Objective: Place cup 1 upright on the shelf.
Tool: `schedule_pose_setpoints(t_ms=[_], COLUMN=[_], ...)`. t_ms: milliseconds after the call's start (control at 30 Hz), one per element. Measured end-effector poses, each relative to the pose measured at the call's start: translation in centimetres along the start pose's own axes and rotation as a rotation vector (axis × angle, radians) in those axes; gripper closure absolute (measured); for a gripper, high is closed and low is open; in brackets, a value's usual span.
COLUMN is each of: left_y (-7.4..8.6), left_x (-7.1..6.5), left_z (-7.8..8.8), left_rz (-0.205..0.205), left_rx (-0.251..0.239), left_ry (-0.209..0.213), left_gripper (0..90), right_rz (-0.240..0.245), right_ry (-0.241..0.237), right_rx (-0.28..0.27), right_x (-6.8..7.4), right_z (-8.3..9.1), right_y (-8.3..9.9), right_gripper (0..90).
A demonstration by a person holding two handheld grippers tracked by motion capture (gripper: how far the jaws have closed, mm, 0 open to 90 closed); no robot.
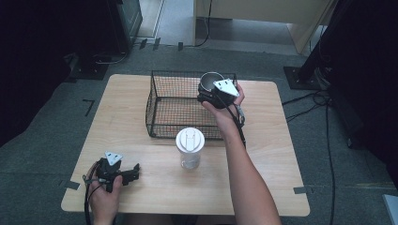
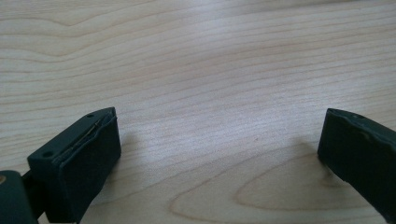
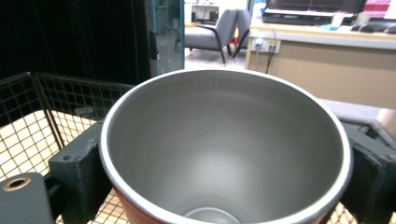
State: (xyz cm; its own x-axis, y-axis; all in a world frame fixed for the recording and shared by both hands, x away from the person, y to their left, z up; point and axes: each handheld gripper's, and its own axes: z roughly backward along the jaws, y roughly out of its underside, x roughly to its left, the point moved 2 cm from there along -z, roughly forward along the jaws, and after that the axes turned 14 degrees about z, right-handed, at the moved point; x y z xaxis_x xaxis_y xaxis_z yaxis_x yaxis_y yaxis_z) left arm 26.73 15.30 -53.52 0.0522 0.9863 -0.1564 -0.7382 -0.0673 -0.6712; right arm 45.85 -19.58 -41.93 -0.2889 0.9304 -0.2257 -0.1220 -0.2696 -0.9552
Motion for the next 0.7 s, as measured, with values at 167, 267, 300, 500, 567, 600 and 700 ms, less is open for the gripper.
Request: schedule_pose_setpoints(t_ms=[167,267,300,500,567,600,700], left_y=[0.0,0.0,0.0,0.0,0.0,0.0,0.0], left_x=[0.0,0.0,0.0,0.0,0.0,0.0,0.0], left_z=[0.0,0.0,0.0,0.0,0.0,0.0,0.0], left_rz=[-0.001,-0.001,-0.001,-0.004,-0.004,-0.004,-0.004], left_rx=[0.000,0.001,0.000,0.003,0.003,0.003,0.003], left_ry=[0.000,0.000,0.000,-0.001,-0.001,-0.001,-0.001], left_gripper=[0.1,0.1,0.1,0.0,0.0,0.0,0.1], right_rz=[0.030,0.030,0.028,0.014,0.009,0.009,0.005], right_ry=[-0.004,-0.014,-0.018,-0.032,-0.028,-0.028,-0.033], right_rx=[0.050,0.068,0.076,0.117,0.122,0.128,0.142], right_x=[0.4,0.6,0.7,1.0,1.0,1.1,1.2], right_z=[-0.8,-1.2,-1.3,-1.8,-1.8,-1.8,-1.9], right_y=[0.6,1.0,1.2,1.8,1.9,1.9,2.1], right_gripper=[7.2,7.2,7.1,7.1,7.0,7.0,7.0])
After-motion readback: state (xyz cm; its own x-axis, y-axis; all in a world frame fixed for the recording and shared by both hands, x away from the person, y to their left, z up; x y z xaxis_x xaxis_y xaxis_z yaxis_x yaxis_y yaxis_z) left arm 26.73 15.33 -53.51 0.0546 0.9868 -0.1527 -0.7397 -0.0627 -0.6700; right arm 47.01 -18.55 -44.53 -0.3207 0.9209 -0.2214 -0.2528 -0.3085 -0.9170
